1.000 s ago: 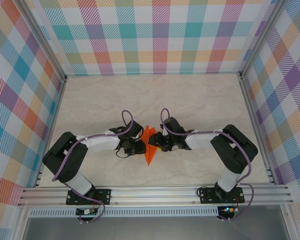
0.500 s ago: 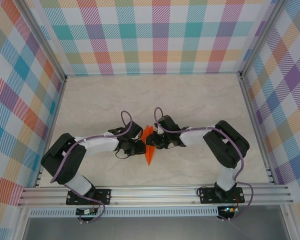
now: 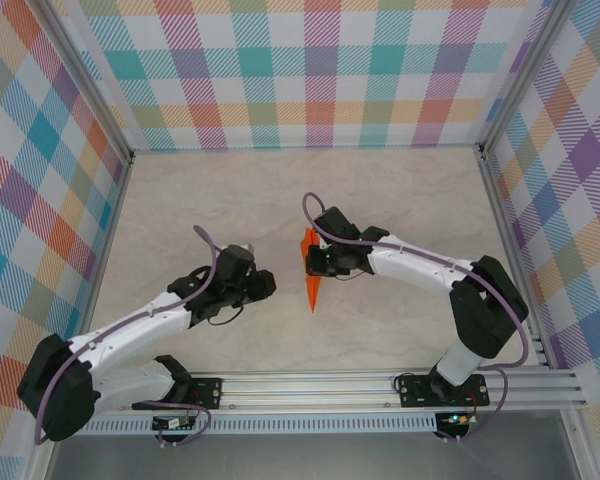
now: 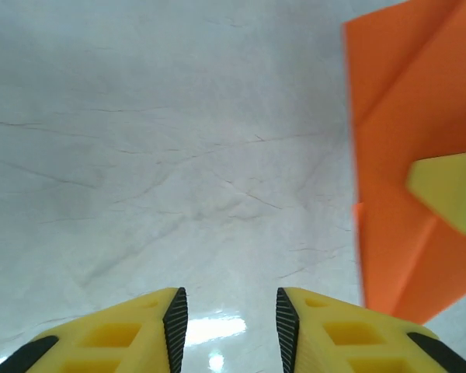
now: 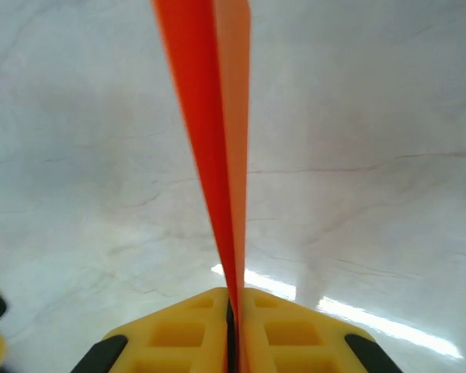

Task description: Fold a paper plane with a square sheet of paper (pick it up from the middle)

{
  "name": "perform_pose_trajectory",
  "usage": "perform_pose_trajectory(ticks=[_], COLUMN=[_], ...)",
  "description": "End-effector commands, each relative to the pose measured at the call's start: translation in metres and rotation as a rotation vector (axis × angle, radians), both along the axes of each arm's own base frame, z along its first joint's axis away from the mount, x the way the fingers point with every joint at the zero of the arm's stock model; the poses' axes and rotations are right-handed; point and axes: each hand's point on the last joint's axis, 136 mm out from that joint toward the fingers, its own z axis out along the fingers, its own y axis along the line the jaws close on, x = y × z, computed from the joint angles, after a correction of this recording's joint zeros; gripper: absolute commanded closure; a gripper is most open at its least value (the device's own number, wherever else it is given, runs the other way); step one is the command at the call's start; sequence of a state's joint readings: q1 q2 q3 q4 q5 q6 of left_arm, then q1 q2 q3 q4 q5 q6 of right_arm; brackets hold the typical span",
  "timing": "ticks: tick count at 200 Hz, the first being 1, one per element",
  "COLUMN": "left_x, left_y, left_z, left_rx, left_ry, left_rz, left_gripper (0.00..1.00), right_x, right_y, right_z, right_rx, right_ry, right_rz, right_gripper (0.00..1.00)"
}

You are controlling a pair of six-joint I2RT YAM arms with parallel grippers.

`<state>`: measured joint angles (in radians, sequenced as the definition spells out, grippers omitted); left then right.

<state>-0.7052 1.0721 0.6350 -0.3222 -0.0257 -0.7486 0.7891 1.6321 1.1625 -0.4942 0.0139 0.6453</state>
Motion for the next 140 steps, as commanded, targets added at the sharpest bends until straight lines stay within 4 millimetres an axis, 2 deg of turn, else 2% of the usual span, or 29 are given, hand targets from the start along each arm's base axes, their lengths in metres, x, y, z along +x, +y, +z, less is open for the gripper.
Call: perform_pose_trajectory(ticks=[1, 11, 21, 45, 60, 97, 120, 140], left_x=[-0.008, -0.009, -0.010, -0.013, -0.015, -0.018, -0.019, -0.020], left_y=[0.037, 0.045, 0.053, 0.068, 0.074, 0.084, 0.088, 0.090], left_z=[-0.015, -0.016, -0.018, -0.021, -0.020, -0.017, -0.014, -0.013], left_rx=[0.080, 0.088, 0.099, 0.120, 0.125, 0.138, 0.144, 0.146], left_ry=[0.018, 0.016, 0.015, 0.016, 0.008, -0.009, -0.019, -0.023], left_rz=[0.127, 0.158, 0.188, 0.255, 0.274, 0.296, 0.304, 0.310], left_gripper=[0.60, 0.60, 0.60, 0.60, 0.59, 0.58, 0.58, 0.57], right_x=[-0.013, -0.014, -0.013, -0.017, -0.021, -0.031, -0.043, -0.053], right_y=[-0.081, -0.098, -0.104, -0.095, -0.081, -0.033, 0.004, 0.039], right_z=[-0.007, -0.004, -0.005, -0.017, -0.027, -0.060, -0.074, -0.076], right_rx=[-0.502, -0.635, -0.721, -0.816, -0.852, -0.865, -0.754, -0.582], right_ry=[-0.013, -0.006, -0.004, 0.022, 0.041, 0.101, 0.157, 0.201], right_rz=[-0.038, -0.070, -0.080, -0.072, -0.065, -0.009, 0.037, 0.095], right_gripper=[0.87, 0.86, 0.86, 0.85, 0.85, 0.82, 0.69, 0.57])
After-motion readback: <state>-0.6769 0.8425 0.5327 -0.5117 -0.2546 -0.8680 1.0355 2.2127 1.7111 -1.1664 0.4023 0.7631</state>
